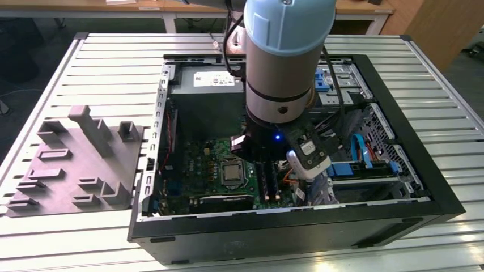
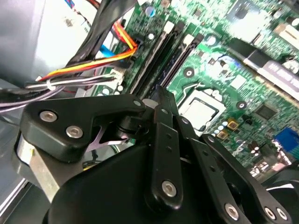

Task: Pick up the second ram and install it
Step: 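Press down the second ram until it locks into place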

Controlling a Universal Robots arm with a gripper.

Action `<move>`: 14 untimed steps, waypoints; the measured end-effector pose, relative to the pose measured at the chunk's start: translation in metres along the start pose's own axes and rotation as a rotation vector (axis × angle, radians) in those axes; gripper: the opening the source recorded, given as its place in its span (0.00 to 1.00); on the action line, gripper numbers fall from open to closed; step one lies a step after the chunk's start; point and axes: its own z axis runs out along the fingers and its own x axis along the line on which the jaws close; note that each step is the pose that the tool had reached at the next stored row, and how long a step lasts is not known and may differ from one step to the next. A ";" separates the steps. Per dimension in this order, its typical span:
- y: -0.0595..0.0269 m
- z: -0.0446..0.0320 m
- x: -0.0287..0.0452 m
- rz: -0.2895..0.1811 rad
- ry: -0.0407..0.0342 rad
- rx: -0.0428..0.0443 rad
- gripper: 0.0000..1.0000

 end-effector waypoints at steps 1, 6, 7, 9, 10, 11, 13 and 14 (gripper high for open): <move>0.0021 0.0003 0.0001 0.000 -0.0001 -0.0004 0.10; 0.0126 0.0014 0.0003 0.000 -0.0007 -0.0010 0.10; 0.0141 0.0016 0.0003 0.000 -0.0007 -0.0011 0.10; 0.0159 0.0016 0.0003 0.000 -0.0007 -0.0011 0.10; 0.0159 0.0010 0.0003 0.000 -0.0006 -0.0008 0.10; 0.0160 -0.0004 0.0002 0.000 -0.0006 -0.0009 0.10; 0.0162 -0.0042 0.0000 0.000 -0.0007 -0.0010 0.10; 0.0163 -0.0057 -0.0001 0.000 -0.0007 -0.0009 0.10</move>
